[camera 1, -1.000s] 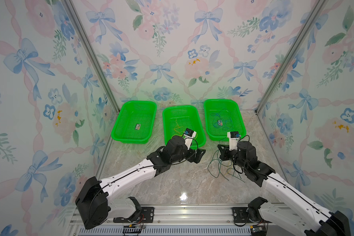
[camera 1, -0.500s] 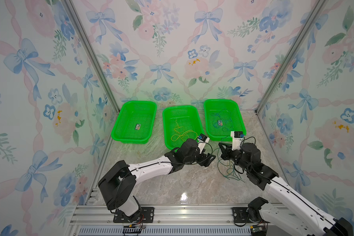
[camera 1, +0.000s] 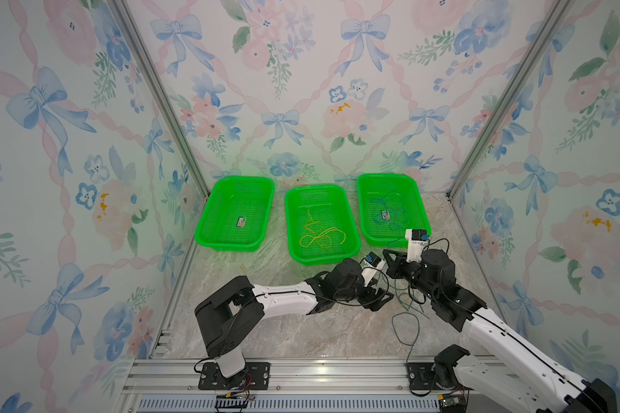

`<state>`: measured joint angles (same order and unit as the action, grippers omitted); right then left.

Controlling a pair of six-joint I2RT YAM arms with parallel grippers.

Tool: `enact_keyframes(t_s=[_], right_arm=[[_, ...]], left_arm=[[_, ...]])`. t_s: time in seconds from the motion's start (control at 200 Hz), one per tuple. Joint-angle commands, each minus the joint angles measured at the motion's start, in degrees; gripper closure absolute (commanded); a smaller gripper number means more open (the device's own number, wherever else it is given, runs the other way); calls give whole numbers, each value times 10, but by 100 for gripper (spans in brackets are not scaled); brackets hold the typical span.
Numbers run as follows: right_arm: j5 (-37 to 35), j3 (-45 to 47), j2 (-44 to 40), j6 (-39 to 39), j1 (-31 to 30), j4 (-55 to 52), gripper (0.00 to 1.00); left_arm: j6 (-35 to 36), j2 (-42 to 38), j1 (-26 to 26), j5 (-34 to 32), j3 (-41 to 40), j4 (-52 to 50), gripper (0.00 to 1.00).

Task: Untangle and sort cables by color
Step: Untie the cable.

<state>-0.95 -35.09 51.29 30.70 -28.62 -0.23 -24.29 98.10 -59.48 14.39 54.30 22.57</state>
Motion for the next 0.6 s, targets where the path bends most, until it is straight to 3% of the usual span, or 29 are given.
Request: enact_keyframes(t_s=[0.0,0.36,0.595], right_arm=[[-9,-12,6,16,12,6,100],[12,29,11,67,94,-11,100],[1,58,55,55,108,3,98]], left_arm=[[-1,17,-14,-5,-4,28,16],[14,66,-26,-28,-8,28,17],[46,121,-40,39,19,27,17]])
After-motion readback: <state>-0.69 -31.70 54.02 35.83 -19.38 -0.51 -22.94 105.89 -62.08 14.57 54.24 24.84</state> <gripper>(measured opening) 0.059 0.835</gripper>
